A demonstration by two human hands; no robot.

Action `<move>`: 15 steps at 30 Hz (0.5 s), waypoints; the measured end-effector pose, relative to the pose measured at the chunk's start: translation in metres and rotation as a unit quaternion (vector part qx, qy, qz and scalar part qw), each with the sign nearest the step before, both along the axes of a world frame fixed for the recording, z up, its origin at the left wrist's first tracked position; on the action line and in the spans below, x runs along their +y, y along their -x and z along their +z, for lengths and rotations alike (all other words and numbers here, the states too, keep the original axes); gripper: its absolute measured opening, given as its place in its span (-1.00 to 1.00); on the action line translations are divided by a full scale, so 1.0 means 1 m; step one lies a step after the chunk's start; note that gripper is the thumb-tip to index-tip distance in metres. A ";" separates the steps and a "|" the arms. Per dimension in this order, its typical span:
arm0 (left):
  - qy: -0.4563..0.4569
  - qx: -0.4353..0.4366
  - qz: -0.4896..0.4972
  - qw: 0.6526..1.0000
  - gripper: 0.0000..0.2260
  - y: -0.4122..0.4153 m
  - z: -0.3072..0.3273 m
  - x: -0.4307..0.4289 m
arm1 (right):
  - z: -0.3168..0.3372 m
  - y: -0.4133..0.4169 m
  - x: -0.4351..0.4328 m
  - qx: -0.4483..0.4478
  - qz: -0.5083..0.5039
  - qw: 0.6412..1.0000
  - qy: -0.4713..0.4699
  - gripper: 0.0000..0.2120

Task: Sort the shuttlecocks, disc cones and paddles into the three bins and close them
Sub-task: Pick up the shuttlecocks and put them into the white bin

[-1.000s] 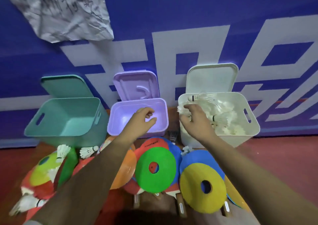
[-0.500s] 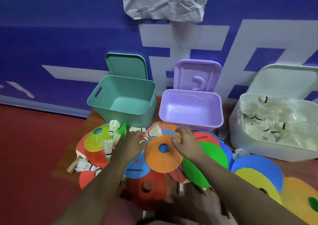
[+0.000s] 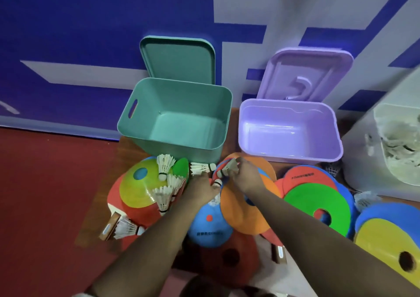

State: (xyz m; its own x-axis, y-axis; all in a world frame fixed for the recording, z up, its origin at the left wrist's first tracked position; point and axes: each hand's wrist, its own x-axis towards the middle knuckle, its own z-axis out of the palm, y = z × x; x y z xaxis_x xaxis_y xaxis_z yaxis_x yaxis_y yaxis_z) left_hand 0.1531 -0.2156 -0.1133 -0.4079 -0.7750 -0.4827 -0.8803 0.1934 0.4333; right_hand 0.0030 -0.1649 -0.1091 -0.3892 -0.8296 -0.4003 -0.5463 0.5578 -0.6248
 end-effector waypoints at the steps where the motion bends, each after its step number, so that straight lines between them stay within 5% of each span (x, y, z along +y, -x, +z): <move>1: -0.003 0.004 -0.012 1.000 -0.66 0.000 -0.002 0.001 | 0.013 -0.005 -0.001 0.015 -0.009 1.000 -0.006 -0.68; 5: -0.004 0.016 -0.055 0.998 -0.65 -0.001 -0.012 0.003 | 0.015 -0.008 -0.001 0.004 -0.069 0.997 0.038 -0.96; 11: -0.085 0.045 0.038 0.995 -0.63 0.001 0.009 -0.006 | 0.034 0.002 0.019 0.050 -0.046 0.994 0.089 -0.95; 13: -0.166 0.132 0.138 0.967 -0.56 0.002 0.018 -0.009 | 0.049 0.009 0.029 0.048 -0.059 0.990 0.118 -0.94; 15: -0.242 0.249 0.261 0.901 -0.56 0.003 0.025 -0.008 | 0.065 0.015 0.039 0.023 -0.089 0.985 0.148 -0.93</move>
